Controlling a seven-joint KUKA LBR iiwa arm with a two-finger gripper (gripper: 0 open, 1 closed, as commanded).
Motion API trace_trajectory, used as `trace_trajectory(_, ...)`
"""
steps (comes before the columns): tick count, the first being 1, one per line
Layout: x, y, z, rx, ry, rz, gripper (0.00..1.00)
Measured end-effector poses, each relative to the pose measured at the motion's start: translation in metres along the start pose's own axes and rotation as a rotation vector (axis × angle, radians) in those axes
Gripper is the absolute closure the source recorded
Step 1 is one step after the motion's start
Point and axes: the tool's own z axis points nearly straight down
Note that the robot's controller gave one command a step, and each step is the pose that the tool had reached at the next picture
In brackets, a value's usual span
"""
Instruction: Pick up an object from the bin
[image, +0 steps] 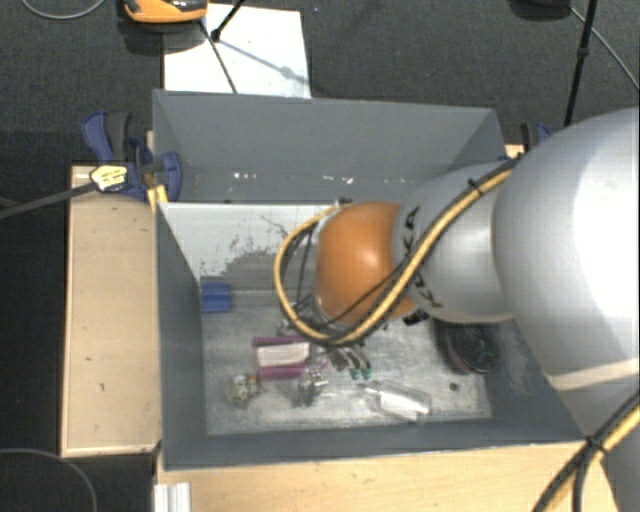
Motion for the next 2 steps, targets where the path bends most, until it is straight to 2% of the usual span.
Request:
trace_trajectory(1, -0.003, -0.001, -0.004, -0.001, -0.007, 0.007, 1.0)
trace_trajectory(2, -0.006, 0.02, -0.15, 0.0, -0.001, -0.135, 1.0)
